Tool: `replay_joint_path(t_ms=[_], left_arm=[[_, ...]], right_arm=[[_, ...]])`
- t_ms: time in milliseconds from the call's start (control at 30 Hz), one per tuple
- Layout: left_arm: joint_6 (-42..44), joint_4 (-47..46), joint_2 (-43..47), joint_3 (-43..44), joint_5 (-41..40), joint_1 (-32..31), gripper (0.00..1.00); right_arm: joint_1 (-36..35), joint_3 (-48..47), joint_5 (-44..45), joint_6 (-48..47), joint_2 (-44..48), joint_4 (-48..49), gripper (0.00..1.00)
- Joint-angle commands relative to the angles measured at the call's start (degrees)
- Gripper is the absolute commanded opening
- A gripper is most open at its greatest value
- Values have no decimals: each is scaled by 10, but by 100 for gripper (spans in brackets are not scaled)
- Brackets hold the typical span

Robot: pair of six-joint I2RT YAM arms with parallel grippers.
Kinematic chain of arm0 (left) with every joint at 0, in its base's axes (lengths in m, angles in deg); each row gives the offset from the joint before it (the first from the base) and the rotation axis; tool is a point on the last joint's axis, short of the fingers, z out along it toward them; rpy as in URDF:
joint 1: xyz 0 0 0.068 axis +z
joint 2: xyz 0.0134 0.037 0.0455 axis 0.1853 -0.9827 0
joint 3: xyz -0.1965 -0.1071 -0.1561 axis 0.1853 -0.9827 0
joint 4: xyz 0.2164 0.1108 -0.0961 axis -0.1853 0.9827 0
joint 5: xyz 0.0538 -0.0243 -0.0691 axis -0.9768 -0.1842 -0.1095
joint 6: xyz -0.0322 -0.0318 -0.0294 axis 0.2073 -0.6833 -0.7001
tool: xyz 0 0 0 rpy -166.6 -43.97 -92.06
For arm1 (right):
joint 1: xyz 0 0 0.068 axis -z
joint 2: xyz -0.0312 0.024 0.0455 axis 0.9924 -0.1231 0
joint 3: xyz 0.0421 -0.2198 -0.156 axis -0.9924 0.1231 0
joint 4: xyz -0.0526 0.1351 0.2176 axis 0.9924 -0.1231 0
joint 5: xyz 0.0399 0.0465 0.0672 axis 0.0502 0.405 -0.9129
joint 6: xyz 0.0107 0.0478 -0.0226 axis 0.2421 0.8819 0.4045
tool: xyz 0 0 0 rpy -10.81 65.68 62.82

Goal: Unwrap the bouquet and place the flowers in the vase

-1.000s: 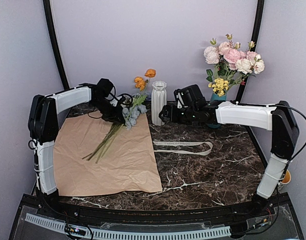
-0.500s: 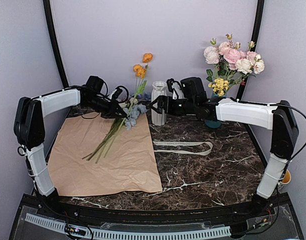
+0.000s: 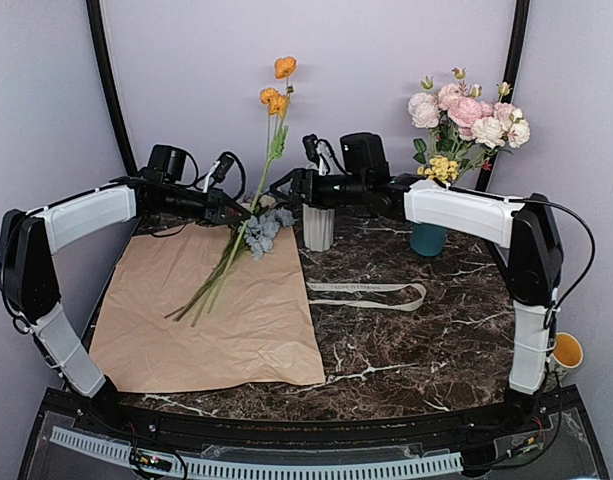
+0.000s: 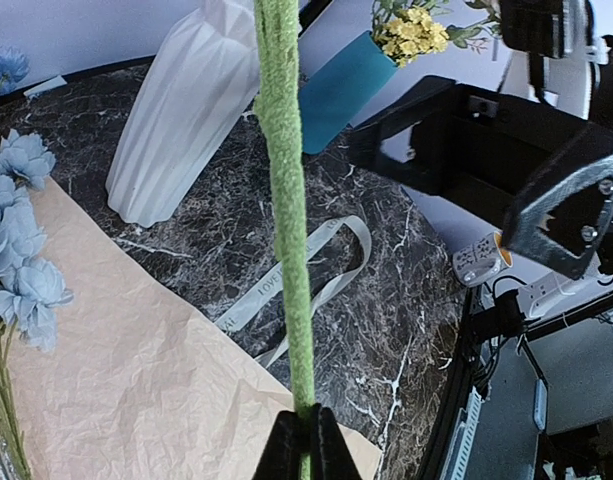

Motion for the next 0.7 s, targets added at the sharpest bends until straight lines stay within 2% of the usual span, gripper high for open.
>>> replay_joint_path(t_ms=[0,233,367,567,667], left_arm=[[3,-55,44,-28,37,-1,2],[11,-67,60,-46,59,-7,3],[16,-66,63,-49,62,-11,3],[23,-67,78,-61,65,-15,3],[27,-63,85,-69,61,-16,3]], right_arm=[[-14,-44,-46,-7,-23,-6,69],[-27,-98,-70,-14,-60,-22,60],[-31,-118,-70,-14,-73,-28,46],[-33,-118,-66,-6,-76,-23,34],[-34,-117,-67,-2,-77,-17,23]])
